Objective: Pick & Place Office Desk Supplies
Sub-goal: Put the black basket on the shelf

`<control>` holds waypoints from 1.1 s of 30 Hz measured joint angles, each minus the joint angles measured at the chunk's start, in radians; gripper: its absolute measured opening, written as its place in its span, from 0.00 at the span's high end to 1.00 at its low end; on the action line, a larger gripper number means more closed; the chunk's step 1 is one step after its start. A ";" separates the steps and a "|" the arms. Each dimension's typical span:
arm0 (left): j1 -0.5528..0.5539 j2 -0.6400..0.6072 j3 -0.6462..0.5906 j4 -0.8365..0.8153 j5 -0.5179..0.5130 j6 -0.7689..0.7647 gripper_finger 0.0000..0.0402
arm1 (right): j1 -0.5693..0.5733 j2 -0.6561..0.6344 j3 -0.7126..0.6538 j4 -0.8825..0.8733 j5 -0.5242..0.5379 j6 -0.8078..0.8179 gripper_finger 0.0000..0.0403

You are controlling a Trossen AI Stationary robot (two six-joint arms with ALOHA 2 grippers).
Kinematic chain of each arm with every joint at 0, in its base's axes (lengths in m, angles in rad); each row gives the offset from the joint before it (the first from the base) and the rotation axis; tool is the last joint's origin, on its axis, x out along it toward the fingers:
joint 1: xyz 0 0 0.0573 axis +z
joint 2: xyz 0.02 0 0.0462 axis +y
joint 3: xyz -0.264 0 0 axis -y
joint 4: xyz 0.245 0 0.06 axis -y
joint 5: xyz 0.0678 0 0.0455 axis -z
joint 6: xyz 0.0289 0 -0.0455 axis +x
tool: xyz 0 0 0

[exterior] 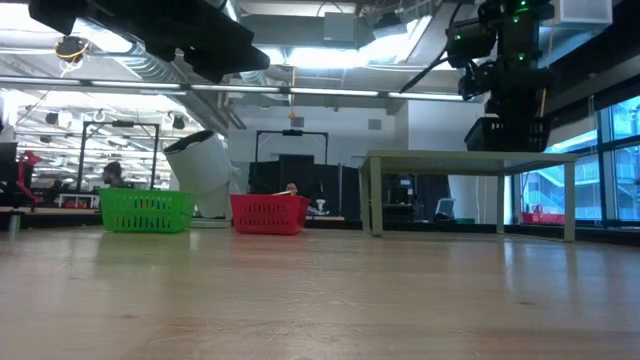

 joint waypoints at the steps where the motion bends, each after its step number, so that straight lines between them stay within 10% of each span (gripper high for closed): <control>1: 0.000 0.000 0.000 0.000 0.000 0.000 0.50 | 0.000 0.000 0.000 -0.001 -0.008 0.000 1.00; 23: 0.003 0.000 0.000 0.001 0.000 0.028 0.50 | 0.021 0.000 -0.002 -0.050 0.002 0.128 0.73; 33: 0.040 0.000 0.000 0.001 0.026 0.011 0.50 | 0.038 0.000 -0.002 -0.038 0.002 0.099 0.91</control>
